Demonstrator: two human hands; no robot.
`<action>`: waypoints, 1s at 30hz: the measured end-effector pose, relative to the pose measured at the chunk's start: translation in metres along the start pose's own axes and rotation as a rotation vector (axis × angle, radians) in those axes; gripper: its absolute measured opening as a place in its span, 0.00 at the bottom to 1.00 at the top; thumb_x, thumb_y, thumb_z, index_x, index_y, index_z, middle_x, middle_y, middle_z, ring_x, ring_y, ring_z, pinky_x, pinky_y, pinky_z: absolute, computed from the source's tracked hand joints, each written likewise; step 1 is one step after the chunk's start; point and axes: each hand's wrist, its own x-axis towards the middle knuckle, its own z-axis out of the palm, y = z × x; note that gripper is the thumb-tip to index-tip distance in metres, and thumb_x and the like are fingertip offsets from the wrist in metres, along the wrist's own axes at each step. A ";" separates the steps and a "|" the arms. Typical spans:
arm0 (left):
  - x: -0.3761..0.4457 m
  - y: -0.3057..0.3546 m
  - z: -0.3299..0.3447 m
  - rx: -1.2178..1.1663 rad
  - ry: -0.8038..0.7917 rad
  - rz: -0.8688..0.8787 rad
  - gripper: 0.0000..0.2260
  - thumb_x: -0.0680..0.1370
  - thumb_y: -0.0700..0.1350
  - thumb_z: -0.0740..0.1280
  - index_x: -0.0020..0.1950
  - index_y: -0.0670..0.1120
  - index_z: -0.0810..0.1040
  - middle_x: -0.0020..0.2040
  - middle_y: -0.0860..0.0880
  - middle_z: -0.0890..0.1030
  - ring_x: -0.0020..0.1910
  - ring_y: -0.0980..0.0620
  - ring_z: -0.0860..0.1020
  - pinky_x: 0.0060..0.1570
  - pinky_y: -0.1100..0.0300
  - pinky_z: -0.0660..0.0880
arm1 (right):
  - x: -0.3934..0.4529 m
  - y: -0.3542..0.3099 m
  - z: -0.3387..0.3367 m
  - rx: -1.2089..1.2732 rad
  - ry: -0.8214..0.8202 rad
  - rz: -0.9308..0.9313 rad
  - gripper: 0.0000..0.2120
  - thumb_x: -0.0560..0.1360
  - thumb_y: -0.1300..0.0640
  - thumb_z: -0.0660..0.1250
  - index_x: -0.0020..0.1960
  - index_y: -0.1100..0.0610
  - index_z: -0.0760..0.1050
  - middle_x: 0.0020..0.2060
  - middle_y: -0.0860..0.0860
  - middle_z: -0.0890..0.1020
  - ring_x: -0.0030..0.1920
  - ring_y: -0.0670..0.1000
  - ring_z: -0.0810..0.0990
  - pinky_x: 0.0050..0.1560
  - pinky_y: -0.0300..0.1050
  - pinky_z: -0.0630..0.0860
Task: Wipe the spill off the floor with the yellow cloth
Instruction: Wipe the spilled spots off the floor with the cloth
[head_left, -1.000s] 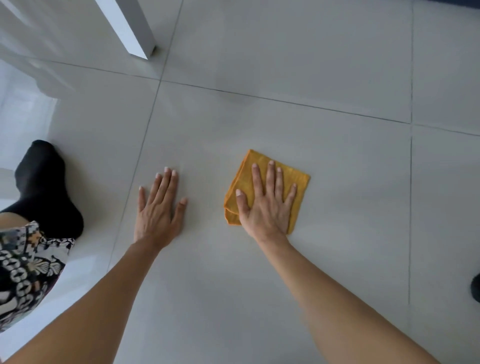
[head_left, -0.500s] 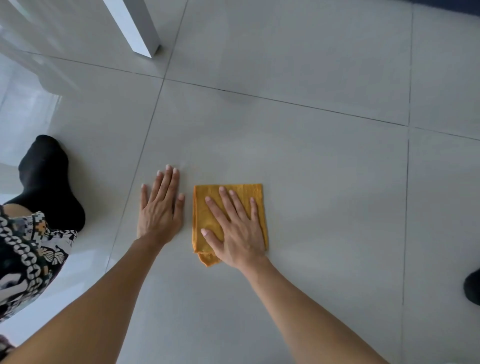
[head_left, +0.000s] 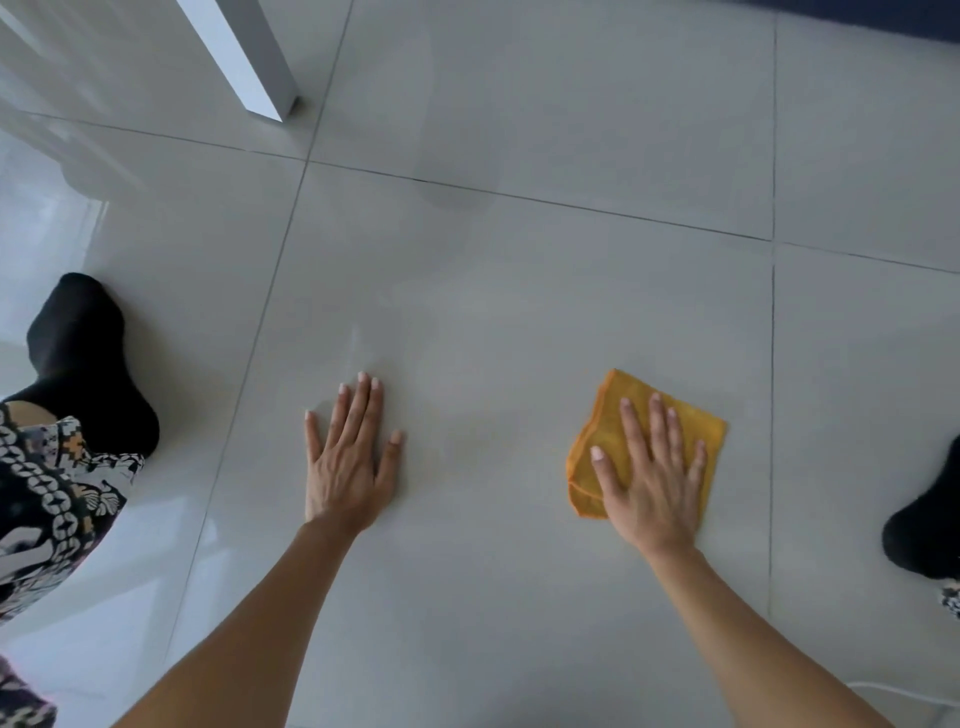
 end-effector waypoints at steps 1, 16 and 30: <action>-0.001 0.001 0.001 0.002 0.001 -0.002 0.29 0.78 0.59 0.46 0.78 0.50 0.48 0.77 0.55 0.47 0.77 0.55 0.45 0.73 0.47 0.39 | -0.005 0.009 -0.001 0.008 0.005 0.048 0.34 0.75 0.34 0.48 0.77 0.48 0.57 0.78 0.52 0.57 0.77 0.55 0.57 0.72 0.64 0.52; 0.000 0.000 0.002 0.035 -0.020 -0.015 0.29 0.79 0.59 0.45 0.78 0.51 0.46 0.78 0.56 0.46 0.76 0.56 0.43 0.74 0.47 0.39 | -0.043 -0.112 0.018 0.033 -0.079 -0.243 0.34 0.75 0.33 0.54 0.77 0.47 0.59 0.78 0.53 0.58 0.77 0.53 0.56 0.72 0.65 0.51; 0.011 0.054 -0.019 -0.145 -0.042 0.119 0.27 0.79 0.58 0.47 0.69 0.45 0.70 0.70 0.46 0.70 0.69 0.47 0.68 0.68 0.53 0.63 | 0.005 -0.092 -0.027 0.117 0.028 -0.206 0.18 0.78 0.48 0.60 0.64 0.55 0.73 0.59 0.54 0.77 0.59 0.58 0.76 0.55 0.53 0.73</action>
